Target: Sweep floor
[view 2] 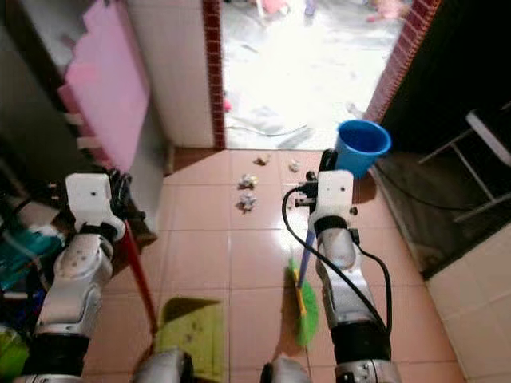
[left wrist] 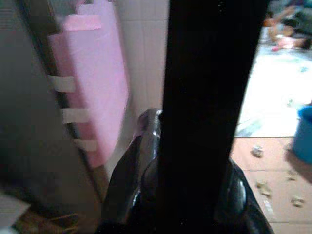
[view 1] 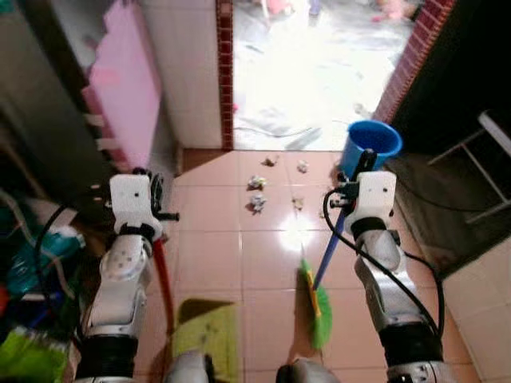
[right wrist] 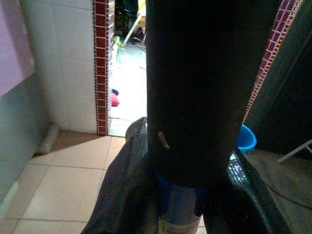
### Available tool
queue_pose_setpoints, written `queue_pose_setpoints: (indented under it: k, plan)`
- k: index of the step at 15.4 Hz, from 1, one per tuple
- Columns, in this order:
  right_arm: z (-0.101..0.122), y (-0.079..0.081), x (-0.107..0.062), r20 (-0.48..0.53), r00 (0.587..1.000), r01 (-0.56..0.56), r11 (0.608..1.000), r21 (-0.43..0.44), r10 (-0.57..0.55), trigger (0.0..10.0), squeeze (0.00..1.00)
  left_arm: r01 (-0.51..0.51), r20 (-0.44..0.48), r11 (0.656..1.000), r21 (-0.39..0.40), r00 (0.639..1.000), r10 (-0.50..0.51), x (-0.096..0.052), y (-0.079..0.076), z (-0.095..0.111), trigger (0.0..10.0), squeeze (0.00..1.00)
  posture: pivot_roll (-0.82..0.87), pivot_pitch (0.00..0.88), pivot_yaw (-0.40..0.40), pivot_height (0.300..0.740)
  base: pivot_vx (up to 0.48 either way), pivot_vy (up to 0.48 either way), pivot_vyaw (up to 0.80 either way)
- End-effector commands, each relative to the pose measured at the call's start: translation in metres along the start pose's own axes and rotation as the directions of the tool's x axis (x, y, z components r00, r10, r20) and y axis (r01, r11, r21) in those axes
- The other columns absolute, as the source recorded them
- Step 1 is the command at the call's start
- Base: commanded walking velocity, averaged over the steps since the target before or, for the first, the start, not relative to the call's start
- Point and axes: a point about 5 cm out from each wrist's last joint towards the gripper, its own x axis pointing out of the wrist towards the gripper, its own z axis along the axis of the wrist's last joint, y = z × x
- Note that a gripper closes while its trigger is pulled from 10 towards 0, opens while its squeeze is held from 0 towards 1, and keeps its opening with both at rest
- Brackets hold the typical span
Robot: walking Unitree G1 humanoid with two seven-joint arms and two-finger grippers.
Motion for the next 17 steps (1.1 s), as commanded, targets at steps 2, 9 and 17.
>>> queue_pose_setpoints:
  k: [2, 9, 17]
  plan:
    - [0.018, -0.004, 0.009, 0.07, 0.997, 0.032, 0.999, -0.001, -0.032, 10.0, 0.0, -0.025, 0.117, 1.0, -0.016, 0.993, 0.027, 0.005, 0.004, 0.021, 10.0, 0.0, 0.02, 0.093, 0.002, 0.74, 0.0, 0.0, 0.0]
    - [0.009, -0.004, 0.003, 0.045, 0.998, 0.038, 0.999, -0.004, -0.038, 10.0, 0.0, -0.025, 0.084, 0.999, -0.041, 0.996, 0.029, 0.004, 0.001, 0.015, 10.0, 0.0, 0.01, 0.079, -0.001, 0.74, 0.0, 0.0, -0.17]
    - [0.01, 0.0, 0.003, 0.052, 0.999, 0.008, 1.0, -0.016, -0.007, 10.0, 0.0, -0.026, 0.096, 0.997, -0.072, 0.995, 0.033, 0.004, 0.002, 0.019, 10.0, 0.0, 0.02, 0.078, -0.016, 0.74, 0.166, 0.0, -0.74]
